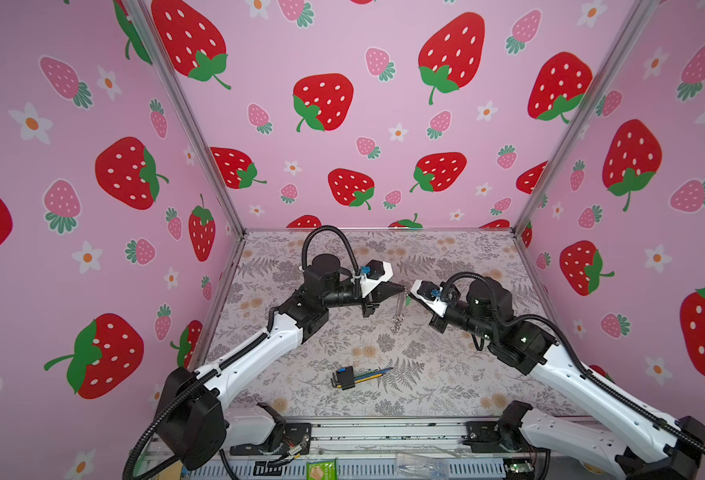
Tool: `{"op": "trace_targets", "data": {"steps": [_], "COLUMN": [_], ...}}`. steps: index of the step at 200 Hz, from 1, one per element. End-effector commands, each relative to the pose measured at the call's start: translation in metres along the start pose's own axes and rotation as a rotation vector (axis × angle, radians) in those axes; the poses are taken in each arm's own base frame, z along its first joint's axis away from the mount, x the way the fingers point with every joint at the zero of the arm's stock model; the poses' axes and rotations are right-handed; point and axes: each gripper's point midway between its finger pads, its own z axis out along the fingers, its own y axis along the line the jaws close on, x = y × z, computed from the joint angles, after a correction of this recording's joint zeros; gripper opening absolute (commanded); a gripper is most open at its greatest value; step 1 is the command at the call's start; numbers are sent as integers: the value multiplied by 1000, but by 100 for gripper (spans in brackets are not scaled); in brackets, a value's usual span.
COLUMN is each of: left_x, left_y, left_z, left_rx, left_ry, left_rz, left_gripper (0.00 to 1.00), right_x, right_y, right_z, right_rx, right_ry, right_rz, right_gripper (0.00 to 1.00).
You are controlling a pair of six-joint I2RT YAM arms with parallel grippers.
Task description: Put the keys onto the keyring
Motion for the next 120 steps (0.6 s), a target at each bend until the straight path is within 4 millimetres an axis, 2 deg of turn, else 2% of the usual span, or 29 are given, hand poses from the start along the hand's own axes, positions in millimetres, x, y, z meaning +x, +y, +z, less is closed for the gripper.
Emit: {"op": "trace_targets", "data": {"steps": [1,24,38,51,70,73,84,120], "left_x": [-5,-3,-1,-2,-2,-1,-1,-5], "left_y": [7,8,8,5,2,1,-1,-13], "left_z": [3,3,4,4,2,2,0,-6], "left_rx": [-37,-46,-48,-36,-18,-11,5,97], "left_ry": [-31,-37,-42,-48,-44,-42,-42,-41], "left_rz": [12,1,-4,-3,6,6,11,44], "left_gripper": [0,0,0,0,0,0,0,0], "right_x": [-5,-11,-14,-14,-9,-14,-13,-17], "right_y": [2,0,1,3,-1,-4,-6,-7], "right_z": [2,0,-1,-5,-14,-22,-29,-39], "right_rx": [3,8,2,-9,29,47,68,56], "right_ry": [-25,-46,-53,-54,-44,-62,-63,-81], "right_rz": [7,21,26,13,-20,-27,-37,-36], "right_gripper": [0,0,4,13,17,18,21,21]}}
